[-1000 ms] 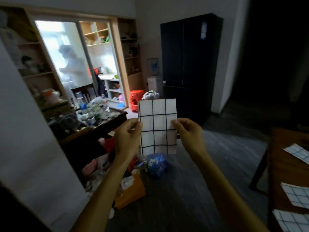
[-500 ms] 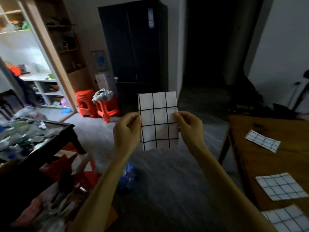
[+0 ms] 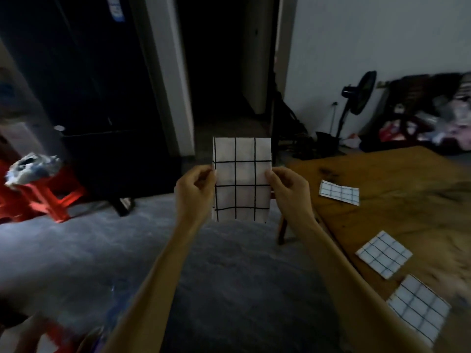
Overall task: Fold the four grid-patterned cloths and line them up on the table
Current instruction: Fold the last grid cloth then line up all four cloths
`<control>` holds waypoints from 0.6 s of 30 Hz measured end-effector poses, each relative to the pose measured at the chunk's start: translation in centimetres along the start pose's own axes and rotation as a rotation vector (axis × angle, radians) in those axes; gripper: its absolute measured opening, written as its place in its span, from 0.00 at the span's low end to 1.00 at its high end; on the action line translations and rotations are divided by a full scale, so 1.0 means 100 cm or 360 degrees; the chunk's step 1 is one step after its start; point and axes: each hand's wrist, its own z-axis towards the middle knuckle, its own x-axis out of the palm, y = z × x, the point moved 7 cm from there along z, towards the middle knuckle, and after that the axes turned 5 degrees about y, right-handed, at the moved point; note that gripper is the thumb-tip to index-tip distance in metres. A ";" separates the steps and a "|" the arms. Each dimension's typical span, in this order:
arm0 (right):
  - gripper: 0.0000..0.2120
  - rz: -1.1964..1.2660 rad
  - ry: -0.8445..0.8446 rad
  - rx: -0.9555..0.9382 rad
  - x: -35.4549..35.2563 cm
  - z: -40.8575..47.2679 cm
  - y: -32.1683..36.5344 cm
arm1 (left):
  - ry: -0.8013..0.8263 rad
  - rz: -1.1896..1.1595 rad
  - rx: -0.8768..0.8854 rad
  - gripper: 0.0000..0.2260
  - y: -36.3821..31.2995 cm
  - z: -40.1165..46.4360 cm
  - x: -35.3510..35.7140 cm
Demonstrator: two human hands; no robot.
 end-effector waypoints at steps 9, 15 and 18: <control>0.06 -0.0267 -0.0376 0.0123 -0.078 0.066 -0.084 | 0.0428 -0.0172 -0.0066 0.04 0.044 0.082 0.148; 0.05 -0.0199 -0.0610 0.0200 -0.149 0.110 -0.146 | 0.0714 -0.0162 -0.0051 0.04 0.057 0.119 0.269; 0.08 -0.0177 -0.0710 0.0276 -0.183 0.126 -0.180 | 0.0854 -0.0138 -0.0045 0.05 0.061 0.135 0.329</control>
